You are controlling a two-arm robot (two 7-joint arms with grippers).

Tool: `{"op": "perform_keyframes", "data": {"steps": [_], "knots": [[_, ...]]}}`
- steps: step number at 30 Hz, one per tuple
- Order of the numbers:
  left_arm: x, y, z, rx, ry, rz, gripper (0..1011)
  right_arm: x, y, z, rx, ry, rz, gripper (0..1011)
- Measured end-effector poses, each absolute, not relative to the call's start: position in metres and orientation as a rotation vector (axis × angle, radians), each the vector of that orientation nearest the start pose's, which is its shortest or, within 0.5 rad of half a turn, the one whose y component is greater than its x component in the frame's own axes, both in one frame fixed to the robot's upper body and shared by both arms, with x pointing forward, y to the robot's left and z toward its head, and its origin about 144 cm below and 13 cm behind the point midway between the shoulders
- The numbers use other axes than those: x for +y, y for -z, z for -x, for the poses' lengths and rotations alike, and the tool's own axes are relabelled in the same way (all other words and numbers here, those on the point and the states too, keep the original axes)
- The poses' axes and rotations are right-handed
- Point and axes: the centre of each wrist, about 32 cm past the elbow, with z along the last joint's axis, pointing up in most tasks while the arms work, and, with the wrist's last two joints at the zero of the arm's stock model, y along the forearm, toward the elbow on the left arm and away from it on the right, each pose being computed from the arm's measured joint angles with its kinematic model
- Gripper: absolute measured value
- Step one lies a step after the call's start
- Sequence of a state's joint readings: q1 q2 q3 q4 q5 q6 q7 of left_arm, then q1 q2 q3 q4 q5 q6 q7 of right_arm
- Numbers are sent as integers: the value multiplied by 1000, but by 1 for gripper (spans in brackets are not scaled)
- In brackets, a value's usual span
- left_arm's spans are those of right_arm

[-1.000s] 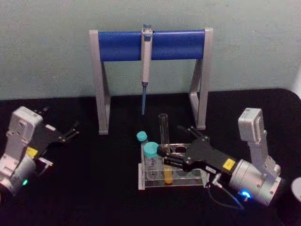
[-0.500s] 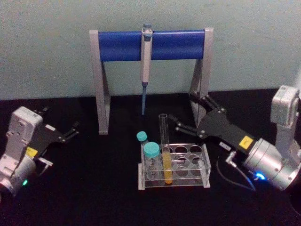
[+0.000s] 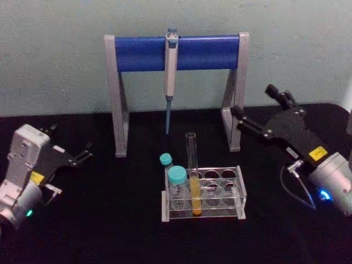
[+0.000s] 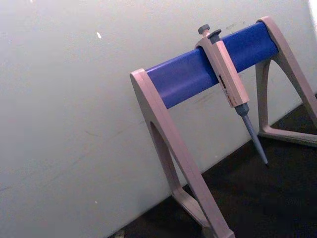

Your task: Pick up the test tube from the test tube rack, shake it, then place it back into the test tube rack.

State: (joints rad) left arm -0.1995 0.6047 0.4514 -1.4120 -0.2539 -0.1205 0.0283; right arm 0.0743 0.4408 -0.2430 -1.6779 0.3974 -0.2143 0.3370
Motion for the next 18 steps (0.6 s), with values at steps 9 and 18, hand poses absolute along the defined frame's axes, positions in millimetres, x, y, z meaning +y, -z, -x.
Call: {"op": "perform_keyframes", "data": {"steps": [9,18], "knots": [[310,-1140,-489,-285,-1248,-304,1001,-268,-1175,-457,-242,1177,-98,1000],[310,-1140,-489,-285,-1248,-304,1001,-263,-1147,-446,-149,1271,-2,1000]]}}
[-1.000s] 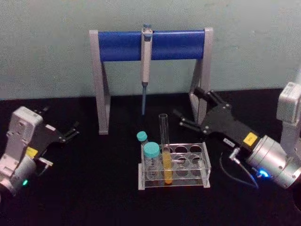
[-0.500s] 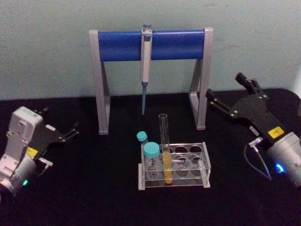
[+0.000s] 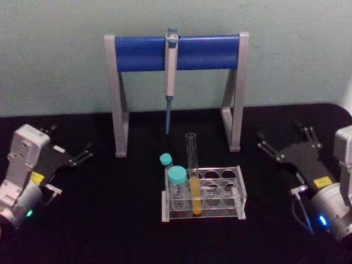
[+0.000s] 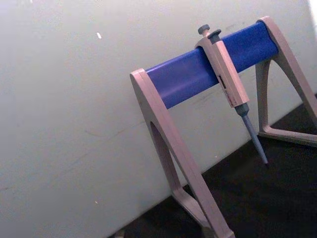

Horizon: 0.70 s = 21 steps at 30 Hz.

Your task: Pick up the test tube from the test tube rack, shake it, then place it back into the test tube rack.

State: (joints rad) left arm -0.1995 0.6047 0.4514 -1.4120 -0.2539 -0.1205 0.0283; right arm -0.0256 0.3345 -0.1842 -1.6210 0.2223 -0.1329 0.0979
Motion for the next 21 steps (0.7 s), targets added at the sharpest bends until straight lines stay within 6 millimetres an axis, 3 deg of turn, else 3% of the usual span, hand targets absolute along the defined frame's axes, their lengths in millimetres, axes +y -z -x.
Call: {"op": "perform_keyframes", "data": {"steps": [12,21], "knots": [[310,-1140,-489,-285,-1248,-304,1001,-262,-1114,-438,-37,1294,103,1000],[310,-1140,-489,-285,-1248,-304,1001,-261,-1103,-437,-2,1286,134,1000]]}}
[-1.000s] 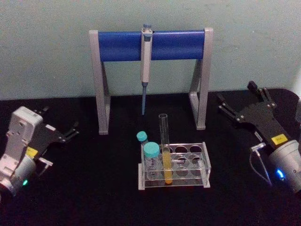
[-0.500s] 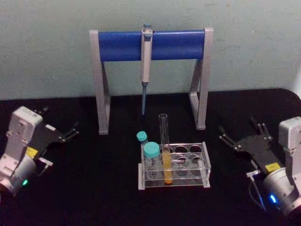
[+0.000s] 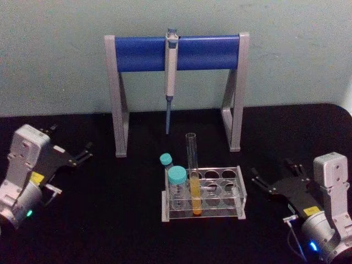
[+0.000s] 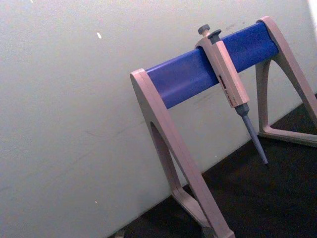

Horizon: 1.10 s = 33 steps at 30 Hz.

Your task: Pick up the test tube from the test tube rack, shake it, then place it back into the test tube rack.

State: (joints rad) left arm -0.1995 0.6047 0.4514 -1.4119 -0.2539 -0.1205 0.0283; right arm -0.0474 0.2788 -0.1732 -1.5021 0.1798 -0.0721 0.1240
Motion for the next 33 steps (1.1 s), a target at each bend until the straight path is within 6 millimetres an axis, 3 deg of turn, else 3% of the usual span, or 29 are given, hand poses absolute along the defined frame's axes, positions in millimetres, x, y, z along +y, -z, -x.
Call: {"op": "perform_keyframes", "data": {"steps": [33], "knots": [[310,-1140,-489,-285,-1248,-305,1001,-261,-1100,-439,3,1279,149,1000]]}}
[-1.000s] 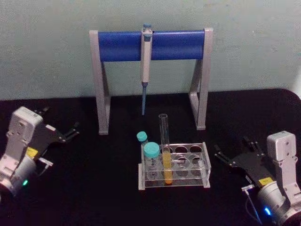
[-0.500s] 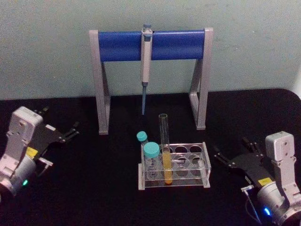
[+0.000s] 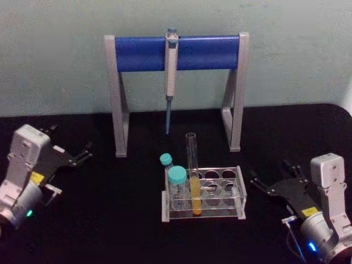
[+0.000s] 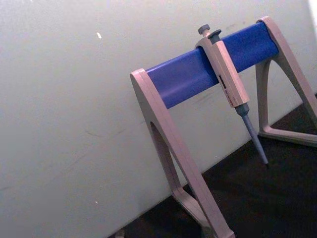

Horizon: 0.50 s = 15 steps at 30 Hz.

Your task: Pick up the test tube from the test tube rack, shake it, then place it back into the test tube rack.

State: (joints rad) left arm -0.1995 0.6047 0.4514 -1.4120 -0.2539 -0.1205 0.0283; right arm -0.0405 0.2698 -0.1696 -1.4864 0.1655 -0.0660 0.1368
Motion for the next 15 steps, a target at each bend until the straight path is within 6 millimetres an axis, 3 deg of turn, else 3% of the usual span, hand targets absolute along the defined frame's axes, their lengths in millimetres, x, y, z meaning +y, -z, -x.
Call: {"op": "perform_keyframes", "data": {"steps": [15], "knots": [[310,-1140,-489,-285,-1248,-305,1001,-261,-1101,-439,2,1279,146,1000]]}}
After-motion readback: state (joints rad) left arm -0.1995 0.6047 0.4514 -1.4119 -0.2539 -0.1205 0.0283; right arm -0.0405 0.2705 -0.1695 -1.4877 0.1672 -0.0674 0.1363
